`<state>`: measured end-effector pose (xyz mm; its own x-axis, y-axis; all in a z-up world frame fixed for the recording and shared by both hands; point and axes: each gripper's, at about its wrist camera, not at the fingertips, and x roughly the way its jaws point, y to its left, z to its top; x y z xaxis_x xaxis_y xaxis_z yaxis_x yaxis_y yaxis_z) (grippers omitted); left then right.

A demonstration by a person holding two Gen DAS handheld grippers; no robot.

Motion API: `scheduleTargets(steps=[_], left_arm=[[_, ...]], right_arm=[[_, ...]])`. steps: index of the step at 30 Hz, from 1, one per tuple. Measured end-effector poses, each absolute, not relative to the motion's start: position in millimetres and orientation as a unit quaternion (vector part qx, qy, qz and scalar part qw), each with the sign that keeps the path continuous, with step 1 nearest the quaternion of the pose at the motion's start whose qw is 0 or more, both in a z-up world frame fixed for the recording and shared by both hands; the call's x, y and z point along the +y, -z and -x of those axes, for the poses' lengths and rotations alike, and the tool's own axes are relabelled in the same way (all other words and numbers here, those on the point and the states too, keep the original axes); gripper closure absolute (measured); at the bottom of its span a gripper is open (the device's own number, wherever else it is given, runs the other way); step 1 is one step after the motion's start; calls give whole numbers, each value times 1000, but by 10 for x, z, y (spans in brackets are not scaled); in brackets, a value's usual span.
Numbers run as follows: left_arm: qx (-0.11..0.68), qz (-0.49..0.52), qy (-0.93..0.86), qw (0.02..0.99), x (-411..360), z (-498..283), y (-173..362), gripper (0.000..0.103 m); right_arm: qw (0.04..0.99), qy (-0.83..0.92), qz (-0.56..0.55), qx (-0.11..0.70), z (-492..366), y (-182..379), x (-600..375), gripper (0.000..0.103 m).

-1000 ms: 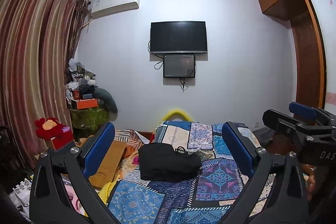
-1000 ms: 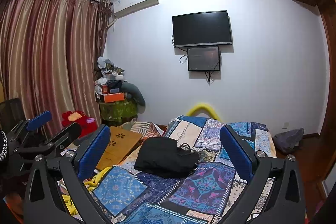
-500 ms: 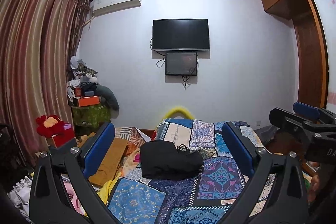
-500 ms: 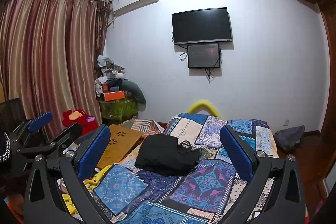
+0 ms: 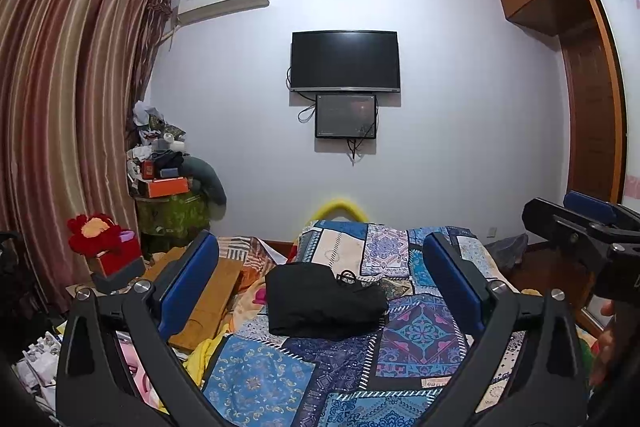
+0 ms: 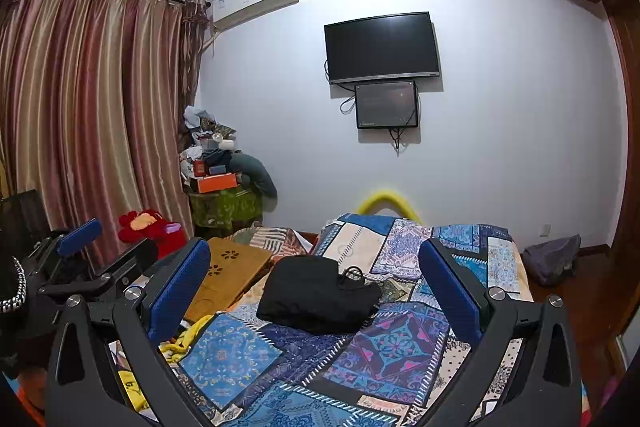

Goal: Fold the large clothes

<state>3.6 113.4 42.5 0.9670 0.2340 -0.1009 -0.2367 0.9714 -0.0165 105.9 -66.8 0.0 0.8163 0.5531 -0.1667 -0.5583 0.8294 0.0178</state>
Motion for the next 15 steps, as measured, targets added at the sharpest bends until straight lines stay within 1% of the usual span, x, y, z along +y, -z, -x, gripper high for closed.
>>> scheduleTargets(steps=[15], left_arm=[[57,37,-110,992,1255,-93,-378,1]], right_arm=[[954,-287,16,91,-1097,8,-657,0]])
